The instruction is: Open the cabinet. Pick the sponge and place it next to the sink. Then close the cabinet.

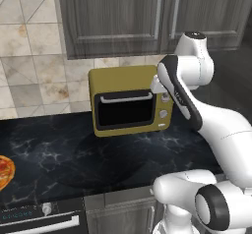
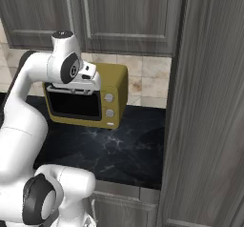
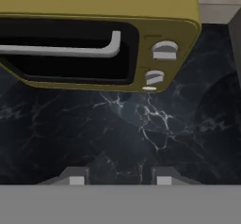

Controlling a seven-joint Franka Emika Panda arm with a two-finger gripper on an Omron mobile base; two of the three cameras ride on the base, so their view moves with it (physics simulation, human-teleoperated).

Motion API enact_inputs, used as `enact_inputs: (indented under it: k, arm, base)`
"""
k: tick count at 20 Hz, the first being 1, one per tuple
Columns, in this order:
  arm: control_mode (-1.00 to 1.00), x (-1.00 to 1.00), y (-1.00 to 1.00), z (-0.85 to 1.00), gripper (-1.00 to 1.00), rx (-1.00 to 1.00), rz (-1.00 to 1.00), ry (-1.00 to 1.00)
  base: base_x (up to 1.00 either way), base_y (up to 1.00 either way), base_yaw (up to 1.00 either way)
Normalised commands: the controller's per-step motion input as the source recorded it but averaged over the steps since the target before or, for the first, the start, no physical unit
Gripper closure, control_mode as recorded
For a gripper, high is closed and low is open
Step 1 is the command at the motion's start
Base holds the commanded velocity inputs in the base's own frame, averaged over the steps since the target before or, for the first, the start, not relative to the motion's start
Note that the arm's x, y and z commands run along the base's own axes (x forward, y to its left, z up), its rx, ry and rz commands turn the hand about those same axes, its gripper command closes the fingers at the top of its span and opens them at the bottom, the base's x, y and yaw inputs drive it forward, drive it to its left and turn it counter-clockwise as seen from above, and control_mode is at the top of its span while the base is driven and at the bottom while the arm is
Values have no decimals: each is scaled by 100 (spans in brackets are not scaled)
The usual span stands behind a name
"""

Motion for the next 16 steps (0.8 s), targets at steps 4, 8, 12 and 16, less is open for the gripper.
enact_inputs:
  k: [4,8,12,16]
  arm:
    - [-100,-17,0,0,-100,0,0,0]
    - [-100,-67,0,37,-100,0,1,-17]
    - [-100,-52,6,72,-100,0,0,-24]
    - [-100,-57,1,86,-100,0,0,-23]
  base:
    - [0,0,0]
    - [0,0,0]
    - [0,0,0]
    - [0,0,0]
